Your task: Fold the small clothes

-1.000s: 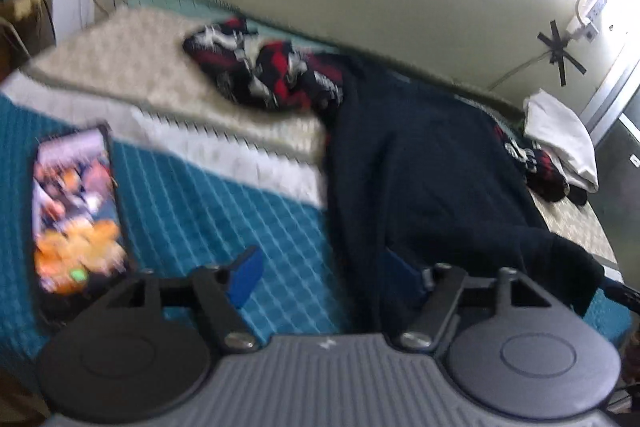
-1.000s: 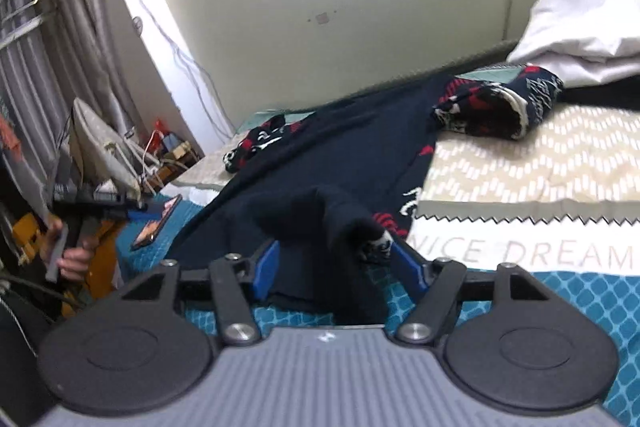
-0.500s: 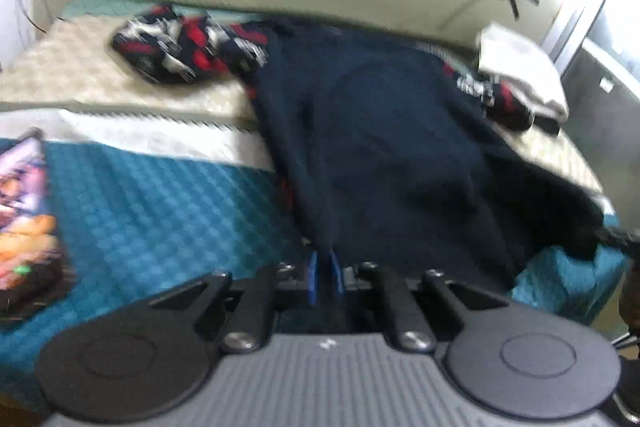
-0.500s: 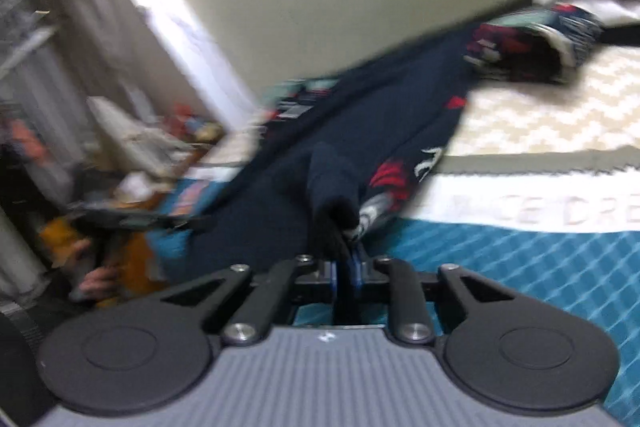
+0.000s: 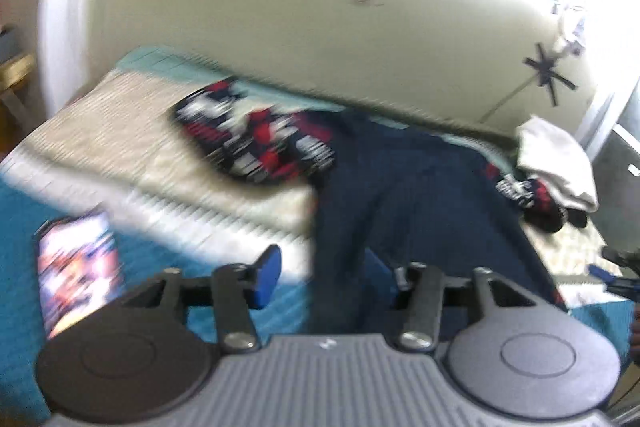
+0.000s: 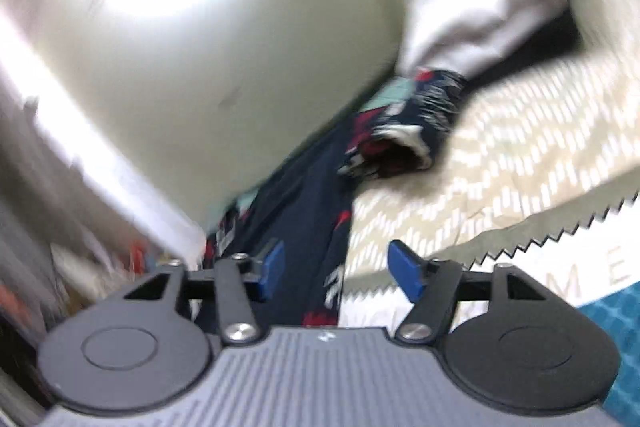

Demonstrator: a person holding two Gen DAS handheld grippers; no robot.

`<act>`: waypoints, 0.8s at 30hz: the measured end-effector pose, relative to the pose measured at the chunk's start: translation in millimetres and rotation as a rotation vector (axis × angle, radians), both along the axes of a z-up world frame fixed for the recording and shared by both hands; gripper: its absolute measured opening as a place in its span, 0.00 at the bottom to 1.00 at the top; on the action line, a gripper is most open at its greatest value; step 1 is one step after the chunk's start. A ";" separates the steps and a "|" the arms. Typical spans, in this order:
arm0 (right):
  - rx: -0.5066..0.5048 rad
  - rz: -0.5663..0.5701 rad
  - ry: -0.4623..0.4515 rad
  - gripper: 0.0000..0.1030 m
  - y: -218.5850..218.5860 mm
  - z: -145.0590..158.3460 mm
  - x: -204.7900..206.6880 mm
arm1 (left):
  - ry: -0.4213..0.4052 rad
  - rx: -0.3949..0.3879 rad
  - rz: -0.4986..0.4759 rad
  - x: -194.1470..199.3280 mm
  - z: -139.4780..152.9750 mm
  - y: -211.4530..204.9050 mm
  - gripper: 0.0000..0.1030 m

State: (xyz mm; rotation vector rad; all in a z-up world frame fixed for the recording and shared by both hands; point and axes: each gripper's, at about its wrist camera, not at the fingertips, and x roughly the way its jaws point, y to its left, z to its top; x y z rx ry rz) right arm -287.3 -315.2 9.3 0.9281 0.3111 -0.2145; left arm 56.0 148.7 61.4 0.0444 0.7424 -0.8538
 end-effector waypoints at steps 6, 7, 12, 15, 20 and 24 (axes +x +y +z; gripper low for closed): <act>0.296 -0.158 -0.145 0.65 -31.2 -30.1 36.8 | -0.140 0.070 -0.069 16.2 -1.7 -136.1 0.52; 0.309 -0.191 -0.162 0.66 -32.7 -29.0 43.7 | -0.167 0.104 -0.060 21.4 -7.7 -161.5 0.52; 0.272 -0.308 -0.148 0.69 -40.6 -18.4 73.5 | -0.177 0.183 -0.009 48.2 -40.9 -237.3 0.52; 0.235 -0.365 -0.098 0.69 -46.6 -17.0 83.6 | -0.135 0.192 0.021 60.9 -60.9 -248.9 0.52; 0.182 -0.455 -0.058 0.68 -53.1 -16.5 94.8 | -0.105 0.197 0.038 72.3 -79.8 -246.4 0.52; 0.137 -0.531 -0.060 0.66 -53.7 -18.5 102.9 | -0.112 0.182 0.039 73.5 -79.8 -243.6 0.53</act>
